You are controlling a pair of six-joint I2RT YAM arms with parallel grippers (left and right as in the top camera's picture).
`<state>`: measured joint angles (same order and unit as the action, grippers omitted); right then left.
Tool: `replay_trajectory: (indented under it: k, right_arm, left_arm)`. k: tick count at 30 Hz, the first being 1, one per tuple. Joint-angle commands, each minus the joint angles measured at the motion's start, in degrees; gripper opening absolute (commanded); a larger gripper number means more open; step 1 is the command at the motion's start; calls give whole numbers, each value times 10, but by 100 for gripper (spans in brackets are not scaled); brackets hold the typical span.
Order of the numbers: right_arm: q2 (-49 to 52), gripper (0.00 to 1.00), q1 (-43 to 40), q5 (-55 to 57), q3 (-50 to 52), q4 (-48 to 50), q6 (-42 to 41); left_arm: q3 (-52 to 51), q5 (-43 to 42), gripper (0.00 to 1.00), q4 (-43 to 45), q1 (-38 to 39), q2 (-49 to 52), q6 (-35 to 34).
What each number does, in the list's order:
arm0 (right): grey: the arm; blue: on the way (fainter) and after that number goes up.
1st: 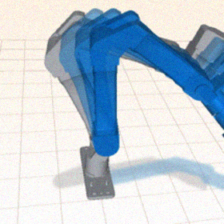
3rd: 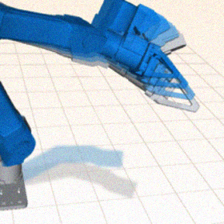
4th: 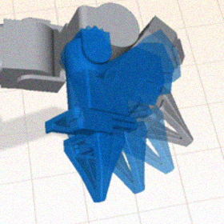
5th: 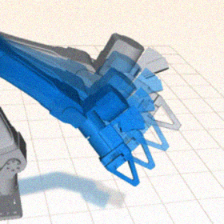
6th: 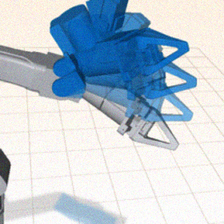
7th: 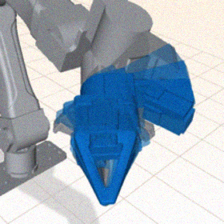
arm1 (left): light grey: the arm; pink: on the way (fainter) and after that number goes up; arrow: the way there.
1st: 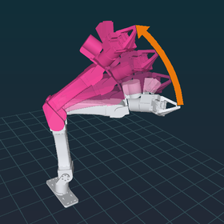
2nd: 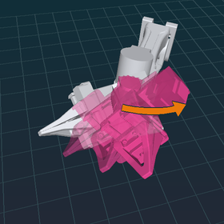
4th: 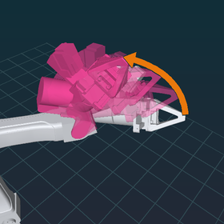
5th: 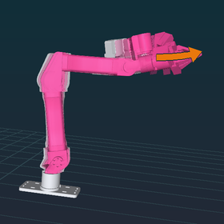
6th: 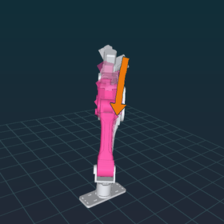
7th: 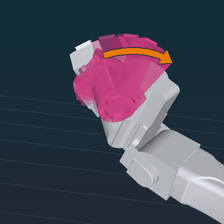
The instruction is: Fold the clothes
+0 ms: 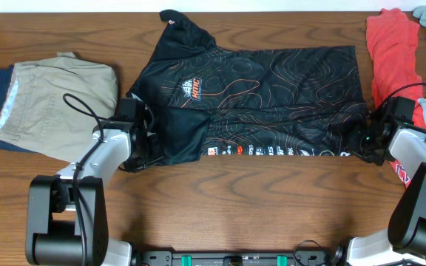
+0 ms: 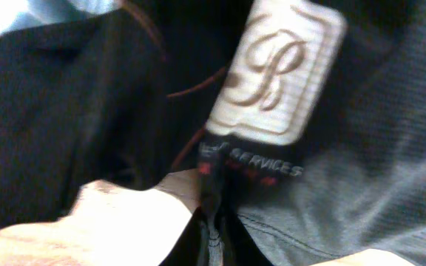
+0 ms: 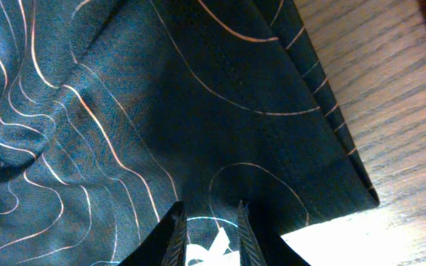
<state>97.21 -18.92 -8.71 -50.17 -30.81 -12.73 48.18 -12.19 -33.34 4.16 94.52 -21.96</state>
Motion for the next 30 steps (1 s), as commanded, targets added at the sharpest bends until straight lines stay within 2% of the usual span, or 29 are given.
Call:
replay_trajectory:
  k: [1,7,12,14,15,17,18,19,25,30]
  right_arm:
    - [2,22,2,8,3,1,8]
    - [2,22,2,10,3,2,8]
    - [2,22,2,10,3,2,8]
    - [2,22,2,10,3,2,8]
    - [2,22,2,10,3,2,8]
    - [2,24,2,10,3,2,8]
    - [2,25,2,10,3,2,8]
    - [2,28,2,10,3,1,8]
    - [2,33,2,9,3,3,7]
    - [-10,40,0,10,-18,-20,7]
  left_arm:
    - [2,-38,6,2,-2,3,7]
    - [84,-176,6,33,-2,-19,28]
    - [189,-181,6,85,-3,-36,28]
    - [218,-157,7,97,-3,-36,24]
    - [224,-139,13,97,-3,-36,17]
    - [226,-104,57,91,-3,-35,10]
    - [224,-90,70,77,-3,-33,10]
    - [223,-74,74,57,-3,-32,11]
    - [202,64,75,-78,-3,-29,11]
    - [185,105,75,-127,-3,-29,10]
